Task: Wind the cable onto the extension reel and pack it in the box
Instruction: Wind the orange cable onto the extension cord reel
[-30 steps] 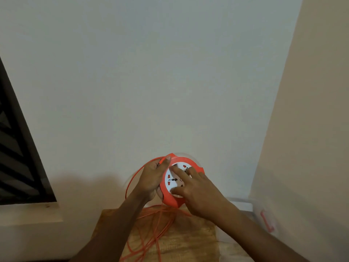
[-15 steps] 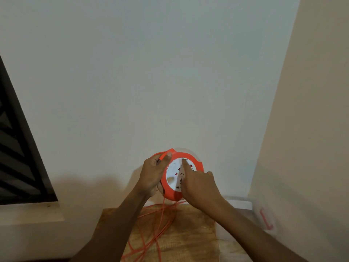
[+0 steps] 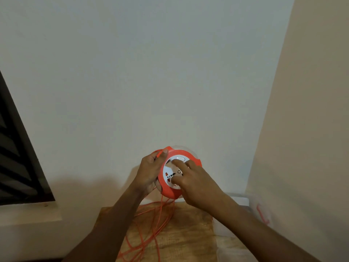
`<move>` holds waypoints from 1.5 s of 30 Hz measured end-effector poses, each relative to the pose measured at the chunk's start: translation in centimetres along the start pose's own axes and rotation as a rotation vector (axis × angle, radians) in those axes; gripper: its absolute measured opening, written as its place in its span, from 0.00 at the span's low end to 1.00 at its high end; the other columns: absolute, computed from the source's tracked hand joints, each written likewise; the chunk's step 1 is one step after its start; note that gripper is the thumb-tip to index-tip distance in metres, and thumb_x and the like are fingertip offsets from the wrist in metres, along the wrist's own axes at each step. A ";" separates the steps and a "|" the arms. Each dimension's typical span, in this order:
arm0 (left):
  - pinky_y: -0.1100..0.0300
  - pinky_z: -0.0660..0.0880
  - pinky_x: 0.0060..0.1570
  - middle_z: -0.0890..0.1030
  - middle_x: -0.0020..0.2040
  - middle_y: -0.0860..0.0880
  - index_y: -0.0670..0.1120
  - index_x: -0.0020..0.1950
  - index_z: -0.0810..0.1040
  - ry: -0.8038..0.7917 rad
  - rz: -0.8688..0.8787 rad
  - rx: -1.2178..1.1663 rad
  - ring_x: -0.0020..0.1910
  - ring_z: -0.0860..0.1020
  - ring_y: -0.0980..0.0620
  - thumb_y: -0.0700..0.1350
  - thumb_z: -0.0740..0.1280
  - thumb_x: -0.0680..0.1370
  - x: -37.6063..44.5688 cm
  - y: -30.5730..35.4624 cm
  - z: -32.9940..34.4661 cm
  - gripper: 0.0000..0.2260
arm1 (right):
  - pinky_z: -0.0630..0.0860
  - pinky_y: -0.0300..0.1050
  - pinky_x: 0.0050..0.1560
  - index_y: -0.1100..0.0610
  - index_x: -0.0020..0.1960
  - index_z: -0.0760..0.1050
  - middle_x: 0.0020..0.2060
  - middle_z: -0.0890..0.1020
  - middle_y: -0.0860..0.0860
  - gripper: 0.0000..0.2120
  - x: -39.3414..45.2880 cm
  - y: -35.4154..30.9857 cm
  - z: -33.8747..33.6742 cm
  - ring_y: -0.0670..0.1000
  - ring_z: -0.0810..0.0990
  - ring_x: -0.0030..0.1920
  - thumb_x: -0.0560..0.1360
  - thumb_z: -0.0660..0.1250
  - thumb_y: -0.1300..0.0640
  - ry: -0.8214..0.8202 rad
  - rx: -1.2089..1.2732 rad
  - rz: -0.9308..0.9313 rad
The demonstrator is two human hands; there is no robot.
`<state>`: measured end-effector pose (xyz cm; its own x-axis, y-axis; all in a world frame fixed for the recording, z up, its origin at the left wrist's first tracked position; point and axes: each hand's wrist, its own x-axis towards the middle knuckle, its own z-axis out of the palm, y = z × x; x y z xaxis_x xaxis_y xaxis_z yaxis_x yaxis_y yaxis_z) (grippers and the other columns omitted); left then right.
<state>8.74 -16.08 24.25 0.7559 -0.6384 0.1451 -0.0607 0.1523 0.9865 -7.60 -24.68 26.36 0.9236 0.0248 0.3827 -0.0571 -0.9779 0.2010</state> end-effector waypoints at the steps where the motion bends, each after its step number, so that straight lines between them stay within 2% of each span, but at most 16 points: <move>1: 0.48 0.86 0.47 0.88 0.54 0.51 0.55 0.61 0.82 -0.013 -0.001 0.007 0.49 0.88 0.45 0.58 0.67 0.80 0.0 0.0 0.0 0.13 | 0.73 0.61 0.62 0.53 0.63 0.78 0.74 0.66 0.57 0.22 0.1 0.2 -0.2 0.63 0.69 0.67 0.70 0.75 0.60 -0.024 -0.036 -0.034; 4: 0.42 0.85 0.52 0.88 0.56 0.48 0.52 0.65 0.81 -0.033 -0.024 0.002 0.51 0.88 0.42 0.59 0.67 0.78 -0.2 0.0 -0.2 0.19 | 0.73 0.60 0.60 0.51 0.60 0.80 0.74 0.65 0.55 0.21 0.5 0.8 -1.1 0.61 0.69 0.67 0.68 0.77 0.58 -0.069 -0.122 -0.116; 7: 0.48 0.86 0.45 0.88 0.54 0.48 0.52 0.62 0.81 -0.046 -0.028 -0.008 0.48 0.89 0.43 0.61 0.68 0.74 -0.2 0.3 -0.4 0.21 | 0.76 0.60 0.56 0.51 0.56 0.83 0.70 0.71 0.55 0.19 0.6 1.1 -1.5 0.62 0.72 0.64 0.66 0.79 0.57 -0.088 -0.167 -0.157; 12: 0.44 0.86 0.48 0.88 0.55 0.47 0.50 0.64 0.82 -0.069 -0.020 -0.006 0.50 0.88 0.41 0.60 0.69 0.75 -0.1 0.8 -0.9 0.22 | 0.72 0.64 0.61 0.50 0.63 0.78 0.74 0.65 0.58 0.20 0.4 0.8 -1.1 0.65 0.68 0.68 0.71 0.74 0.55 -0.108 -0.256 -0.168; 15: 0.50 0.86 0.41 0.89 0.53 0.48 0.52 0.60 0.83 -0.065 -0.003 -0.034 0.48 0.89 0.42 0.60 0.70 0.74 0.0 1.5 -1.2 0.19 | 0.67 0.64 0.64 0.48 0.71 0.68 0.77 0.57 0.61 0.26 0.4 0.2 -0.3 0.67 0.66 0.68 0.75 0.70 0.55 -0.110 -0.336 -0.112; 18: 0.54 0.85 0.39 0.89 0.52 0.51 0.55 0.57 0.84 -0.052 0.034 -0.031 0.48 0.89 0.46 0.60 0.70 0.73 -0.1 1.6 -0.7 0.17 | 0.67 0.63 0.64 0.49 0.77 0.51 0.70 0.65 0.68 0.35 1.3 -0.4 0.1 0.69 0.69 0.64 0.77 0.67 0.51 -0.121 -0.340 0.074; 21: 0.53 0.86 0.41 0.89 0.52 0.52 0.56 0.59 0.83 0.005 0.051 -0.011 0.47 0.89 0.46 0.61 0.69 0.73 -0.2 1.2 -0.4 0.17 | 0.66 0.62 0.67 0.51 0.79 0.43 0.69 0.69 0.64 0.41 2.5 -0.1 0.1 0.67 0.72 0.65 0.77 0.67 0.45 -0.207 -0.272 0.191; 24: 0.53 0.86 0.41 0.89 0.52 0.52 0.56 0.58 0.83 0.026 0.079 0.008 0.47 0.89 0.47 0.60 0.69 0.75 0.0 1.1 -0.4 0.15 | 0.69 0.60 0.66 0.52 0.79 0.42 0.72 0.68 0.60 0.42 2.7 -0.1 0.6 0.63 0.73 0.66 0.77 0.67 0.48 -0.248 -0.033 0.309; 27: 0.53 0.85 0.41 0.89 0.51 0.50 0.54 0.57 0.84 0.065 0.078 -0.052 0.47 0.89 0.46 0.55 0.68 0.81 0.1 0.9 -0.4 0.09 | 0.81 0.44 0.49 0.52 0.79 0.48 0.71 0.70 0.53 0.39 2.8 0.2 0.7 0.54 0.78 0.60 0.76 0.67 0.52 -0.144 0.720 0.592; 29: 0.54 0.85 0.39 0.89 0.50 0.50 0.54 0.56 0.84 0.086 0.081 -0.072 0.47 0.89 0.46 0.54 0.68 0.81 0.1 0.8 -0.3 0.09 | 0.77 0.32 0.37 0.50 0.79 0.51 0.70 0.70 0.49 0.41 3.0 -0.1 0.8 0.49 0.76 0.57 0.74 0.71 0.55 -0.080 1.130 0.741; 31: 0.55 0.85 0.38 0.90 0.50 0.50 0.54 0.55 0.84 0.078 0.080 -0.057 0.46 0.89 0.46 0.54 0.68 0.81 0.2 0.9 -0.2 0.08 | 0.74 0.30 0.33 0.50 0.79 0.49 0.68 0.72 0.49 0.44 2.9 -0.6 1.3 0.47 0.75 0.54 0.72 0.73 0.56 -0.067 1.247 0.796; 34: 0.55 0.85 0.38 0.89 0.51 0.49 0.53 0.57 0.84 0.065 0.063 -0.058 0.47 0.89 0.44 0.54 0.67 0.81 0.3 0.7 -0.3 0.10 | 0.73 0.31 0.37 0.54 0.78 0.54 0.62 0.80 0.51 0.39 2.2 -0.2 1.6 0.48 0.80 0.53 0.73 0.71 0.52 -0.053 0.970 0.688; 36: 0.53 0.85 0.39 0.89 0.52 0.48 0.53 0.58 0.84 0.041 0.051 -0.078 0.47 0.89 0.43 0.55 0.67 0.81 0.3 0.5 -0.6 0.11 | 0.77 0.37 0.43 0.53 0.71 0.69 0.55 0.84 0.51 0.27 1.6 0.9 1.1 0.50 0.83 0.50 0.74 0.69 0.49 0.075 0.528 0.556; 38: 0.53 0.85 0.39 0.89 0.53 0.47 0.54 0.57 0.84 0.021 0.044 -0.078 0.47 0.89 0.42 0.58 0.68 0.79 0.1 0.5 -0.7 0.13 | 0.79 0.48 0.50 0.52 0.64 0.76 0.55 0.84 0.52 0.21 1.3 1.8 0.7 0.54 0.83 0.52 0.72 0.71 0.51 0.186 0.165 0.306; 41: 0.53 0.85 0.41 0.89 0.53 0.47 0.57 0.55 0.85 -0.028 0.059 -0.055 0.49 0.88 0.43 0.58 0.67 0.79 0.1 0.4 -0.6 0.11 | 0.77 0.58 0.57 0.50 0.66 0.75 0.65 0.77 0.57 0.30 1.2 2.5 0.7 0.61 0.76 0.62 0.66 0.79 0.54 0.105 -0.020 -0.029; 45: 0.51 0.85 0.44 0.89 0.54 0.50 0.58 0.58 0.84 -0.059 0.069 -0.017 0.51 0.88 0.44 0.60 0.67 0.76 0.2 0.3 -0.4 0.15 | 0.73 0.61 0.61 0.52 0.69 0.72 0.69 0.73 0.56 0.34 1.7 2.1 0.5 0.62 0.74 0.66 0.66 0.80 0.53 -0.002 -0.067 -0.133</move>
<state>9.17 -15.85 24.55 0.7104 -0.6693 0.2177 -0.0998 0.2104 0.9725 -5.91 -26.82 26.99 0.9255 0.1523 0.3467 0.0406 -0.9502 0.3091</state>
